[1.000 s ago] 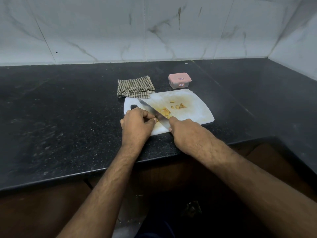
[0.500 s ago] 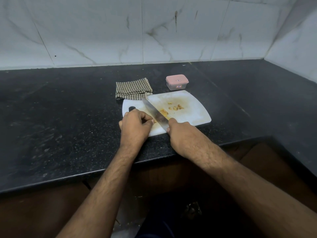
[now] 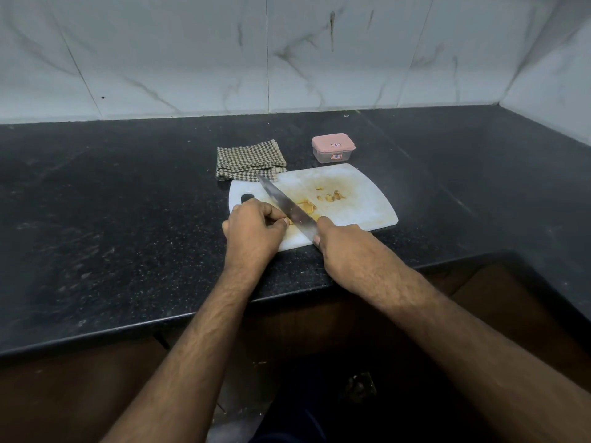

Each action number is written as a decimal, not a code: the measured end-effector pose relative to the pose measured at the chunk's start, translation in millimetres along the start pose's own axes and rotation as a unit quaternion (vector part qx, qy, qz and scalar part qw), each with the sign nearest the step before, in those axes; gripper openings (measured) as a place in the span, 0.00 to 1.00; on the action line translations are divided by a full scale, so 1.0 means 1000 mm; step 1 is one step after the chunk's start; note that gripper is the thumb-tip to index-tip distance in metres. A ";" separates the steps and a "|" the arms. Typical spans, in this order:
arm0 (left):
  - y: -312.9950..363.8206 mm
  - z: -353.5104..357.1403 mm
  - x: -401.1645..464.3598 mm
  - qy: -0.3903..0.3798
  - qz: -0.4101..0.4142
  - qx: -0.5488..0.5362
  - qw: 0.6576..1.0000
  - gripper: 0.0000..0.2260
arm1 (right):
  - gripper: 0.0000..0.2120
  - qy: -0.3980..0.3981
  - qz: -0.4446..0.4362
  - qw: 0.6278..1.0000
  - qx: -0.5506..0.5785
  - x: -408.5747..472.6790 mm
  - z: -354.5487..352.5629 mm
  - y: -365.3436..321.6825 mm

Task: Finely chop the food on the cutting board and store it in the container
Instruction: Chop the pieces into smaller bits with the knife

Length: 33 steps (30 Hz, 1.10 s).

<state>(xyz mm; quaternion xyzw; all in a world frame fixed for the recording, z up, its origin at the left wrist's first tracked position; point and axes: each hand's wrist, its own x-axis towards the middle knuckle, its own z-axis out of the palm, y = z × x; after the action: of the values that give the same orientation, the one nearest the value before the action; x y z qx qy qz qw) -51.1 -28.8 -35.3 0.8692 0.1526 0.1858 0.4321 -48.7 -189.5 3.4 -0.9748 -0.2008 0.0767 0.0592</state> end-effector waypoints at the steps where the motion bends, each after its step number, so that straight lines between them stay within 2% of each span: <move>1: 0.000 0.000 0.000 -0.001 0.001 0.000 1.000 0.05 | 0.06 -0.002 0.001 1.000 -0.002 0.001 0.000 0.000; 11: -0.002 0.000 0.000 -0.004 0.001 0.007 1.000 0.08 | 0.06 -0.004 0.007 1.000 -0.017 0.001 0.001 -0.005; 24: -0.006 0.003 0.003 0.001 0.002 0.006 1.000 0.05 | 0.04 0.001 0.011 1.000 0.010 0.000 0.001 0.000; 33: -0.005 0.003 0.004 0.001 0.003 0.011 1.000 0.06 | 0.06 -0.007 0.020 1.000 -0.004 -0.001 -0.003 -0.006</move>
<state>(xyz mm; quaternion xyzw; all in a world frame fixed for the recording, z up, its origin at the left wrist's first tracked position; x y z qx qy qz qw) -46.8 -25.9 -40.5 0.8743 0.1529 0.1865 0.4213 -51.3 -184.9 7.3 -0.9783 -0.1815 0.0844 0.0525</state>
